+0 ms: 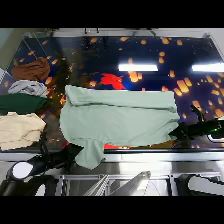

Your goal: Fold the shirts.

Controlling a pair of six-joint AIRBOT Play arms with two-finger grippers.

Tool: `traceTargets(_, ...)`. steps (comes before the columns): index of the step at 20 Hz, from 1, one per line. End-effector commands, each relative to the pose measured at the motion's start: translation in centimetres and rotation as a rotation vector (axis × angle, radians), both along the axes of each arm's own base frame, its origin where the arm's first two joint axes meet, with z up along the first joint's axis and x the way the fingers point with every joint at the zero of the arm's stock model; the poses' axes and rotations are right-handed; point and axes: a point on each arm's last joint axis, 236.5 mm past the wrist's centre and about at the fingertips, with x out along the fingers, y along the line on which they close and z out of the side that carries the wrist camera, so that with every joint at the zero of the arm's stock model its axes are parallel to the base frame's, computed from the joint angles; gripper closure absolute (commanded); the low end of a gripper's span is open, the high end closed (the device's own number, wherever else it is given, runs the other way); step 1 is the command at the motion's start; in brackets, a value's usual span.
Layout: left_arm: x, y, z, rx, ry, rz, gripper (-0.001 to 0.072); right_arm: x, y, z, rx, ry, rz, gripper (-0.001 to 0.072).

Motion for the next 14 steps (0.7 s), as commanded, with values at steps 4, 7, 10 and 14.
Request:
traceTargets(4, -0.5, 1.8, -2.8, 0.134, 0.142, -0.086, 0.0120, 0.1, 0.2, 0.2, 0.010, 0.000, -0.003, 0.0694)
traceTargets(7, 0.3, -0.6, -2.6, 0.031, 0.105, -0.143, 0.0664, 0.0, 0.2, 0.2, 0.010, 0.000, -0.003, 0.0694)
traceTargets(10, 2.8, -2.3, -0.3, -0.031, 0.033, -0.210, 0.0680, -0.4, 0.6, 0.6, 0.036, 0.014, 0.011, 0.0694)
traceTargets(14, 6.2, -3.5, 5.3, -0.091, -0.048, -0.295, 0.0680, -1.3, 1.6, 3.4, 0.134, 0.074, 0.054, 0.0694)
